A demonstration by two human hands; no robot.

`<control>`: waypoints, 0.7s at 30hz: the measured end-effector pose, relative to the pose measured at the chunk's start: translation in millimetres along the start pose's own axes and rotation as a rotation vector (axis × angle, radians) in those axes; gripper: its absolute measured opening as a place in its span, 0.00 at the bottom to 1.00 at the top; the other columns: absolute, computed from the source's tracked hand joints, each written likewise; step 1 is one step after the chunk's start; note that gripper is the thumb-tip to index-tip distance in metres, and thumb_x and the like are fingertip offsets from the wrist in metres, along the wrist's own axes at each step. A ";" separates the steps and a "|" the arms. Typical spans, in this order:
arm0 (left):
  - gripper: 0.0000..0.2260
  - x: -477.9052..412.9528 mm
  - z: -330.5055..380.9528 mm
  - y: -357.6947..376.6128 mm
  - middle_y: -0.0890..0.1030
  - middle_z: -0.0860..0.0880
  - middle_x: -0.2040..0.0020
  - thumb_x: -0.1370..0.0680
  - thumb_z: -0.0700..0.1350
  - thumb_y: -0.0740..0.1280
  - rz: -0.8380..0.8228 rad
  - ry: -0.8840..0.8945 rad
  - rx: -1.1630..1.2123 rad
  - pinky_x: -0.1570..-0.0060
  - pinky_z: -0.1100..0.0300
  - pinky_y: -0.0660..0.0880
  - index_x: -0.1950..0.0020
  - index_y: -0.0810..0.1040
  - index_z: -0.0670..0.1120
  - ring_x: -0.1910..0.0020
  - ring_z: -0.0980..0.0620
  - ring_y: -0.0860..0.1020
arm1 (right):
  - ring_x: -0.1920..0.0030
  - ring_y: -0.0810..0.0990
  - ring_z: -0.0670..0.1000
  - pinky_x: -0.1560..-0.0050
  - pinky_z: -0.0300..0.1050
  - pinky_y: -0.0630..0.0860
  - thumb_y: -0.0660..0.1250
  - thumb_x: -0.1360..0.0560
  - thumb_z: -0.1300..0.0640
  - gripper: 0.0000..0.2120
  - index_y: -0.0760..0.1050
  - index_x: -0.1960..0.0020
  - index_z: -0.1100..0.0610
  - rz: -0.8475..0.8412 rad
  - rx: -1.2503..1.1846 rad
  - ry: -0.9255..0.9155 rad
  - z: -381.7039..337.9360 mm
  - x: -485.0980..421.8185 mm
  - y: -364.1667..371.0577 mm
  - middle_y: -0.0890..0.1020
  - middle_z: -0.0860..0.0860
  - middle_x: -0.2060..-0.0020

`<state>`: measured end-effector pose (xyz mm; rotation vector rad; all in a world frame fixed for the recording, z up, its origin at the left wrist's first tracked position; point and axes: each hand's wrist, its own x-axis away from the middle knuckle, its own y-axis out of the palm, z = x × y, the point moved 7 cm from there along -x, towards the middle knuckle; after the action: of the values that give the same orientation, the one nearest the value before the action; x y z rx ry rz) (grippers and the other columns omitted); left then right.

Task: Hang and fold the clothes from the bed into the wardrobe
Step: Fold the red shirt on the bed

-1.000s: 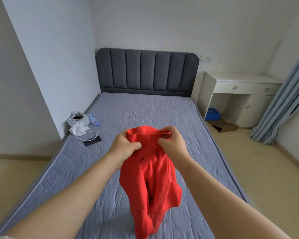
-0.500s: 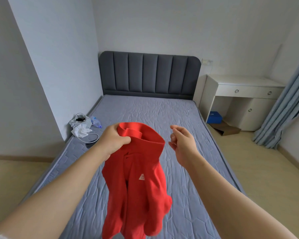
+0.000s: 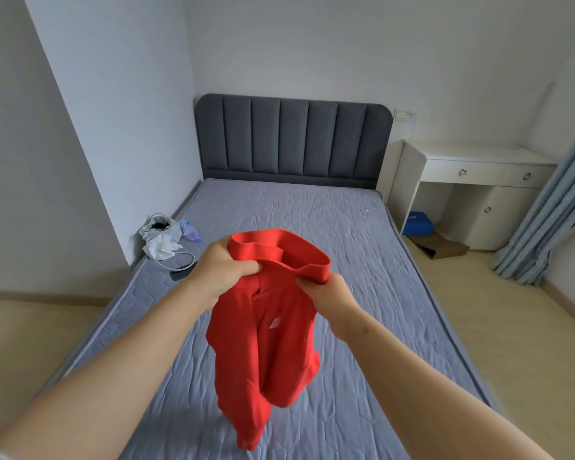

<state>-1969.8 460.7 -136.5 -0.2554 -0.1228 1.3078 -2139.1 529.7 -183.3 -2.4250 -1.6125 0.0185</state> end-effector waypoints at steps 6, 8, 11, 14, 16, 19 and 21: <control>0.12 3.5 2.3 -3.2 0.82 0.52 0.60 0.32 0.37 0.74 -0.008 0.093 -0.221 0.52 0.58 0.76 0.53 0.79 0.50 0.58 0.51 0.80 | 0.61 0.82 0.49 0.54 0.46 0.81 0.71 0.27 0.56 0.02 0.79 0.59 0.53 -0.114 -0.178 0.033 -2.0 0.6 5.8 0.84 0.52 0.61; 0.12 7.6 2.0 -2.7 0.81 0.53 0.61 0.32 0.38 0.74 -0.040 0.105 -0.250 0.53 0.59 0.75 0.56 0.78 0.53 0.59 0.52 0.80 | 0.59 0.83 0.51 0.54 0.47 0.81 0.73 0.30 0.60 0.05 0.80 0.56 0.53 -0.197 -0.136 0.030 -3.6 3.4 4.4 0.85 0.53 0.58; 0.12 13.7 0.8 -1.8 0.82 0.55 0.62 0.32 0.37 0.74 -0.113 0.095 -0.206 0.56 0.62 0.76 0.59 0.79 0.53 0.61 0.56 0.80 | 0.58 0.84 0.52 0.56 0.45 0.81 0.74 0.32 0.65 0.09 0.80 0.53 0.56 -0.343 -0.088 0.063 -4.3 7.0 -0.7 0.85 0.54 0.58; 0.11 16.4 1.2 4.2 0.83 0.54 0.64 0.32 0.35 0.74 -0.213 0.056 -0.085 0.59 0.66 0.78 0.58 0.80 0.51 0.63 0.58 0.81 | 0.59 0.85 0.51 0.58 0.44 0.82 0.73 0.32 0.64 0.07 0.81 0.54 0.57 -0.418 -0.088 0.113 -2.9 6.6 -9.3 0.86 0.55 0.59; 0.12 13.6 -1.2 10.8 0.84 0.54 0.64 0.32 0.33 0.73 -0.263 0.022 -0.028 0.61 0.66 0.78 0.58 0.81 0.50 0.63 0.58 0.81 | 0.57 0.85 0.53 0.55 0.47 0.81 0.73 0.32 0.63 0.08 0.80 0.53 0.58 -0.437 -0.096 0.142 0.8 3.9 -14.5 0.85 0.56 0.57; 0.12 7.5 -21.4 24.1 0.83 0.54 0.65 0.32 0.33 0.73 -0.296 -0.052 -0.052 0.62 0.66 0.77 0.58 0.80 0.50 0.65 0.58 0.81 | 0.51 0.83 0.55 0.48 0.50 0.80 0.72 0.31 0.67 0.11 0.79 0.50 0.60 -0.467 0.003 0.207 19.3 1.8 -18.8 0.84 0.58 0.52; 0.12 7.0 -45.9 38.5 0.82 0.55 0.64 0.31 0.33 0.72 -0.346 -0.100 -0.120 0.63 0.68 0.76 0.58 0.79 0.51 0.66 0.59 0.80 | 0.49 0.82 0.56 0.45 0.52 0.78 0.70 0.31 0.70 0.12 0.78 0.50 0.61 -0.472 0.174 0.264 43.9 0.3 -22.0 0.83 0.59 0.50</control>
<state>-1993.4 471.2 -191.0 -0.2585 -0.3172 0.9701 -2164.9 546.0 -221.6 -1.7853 -1.9158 -0.2206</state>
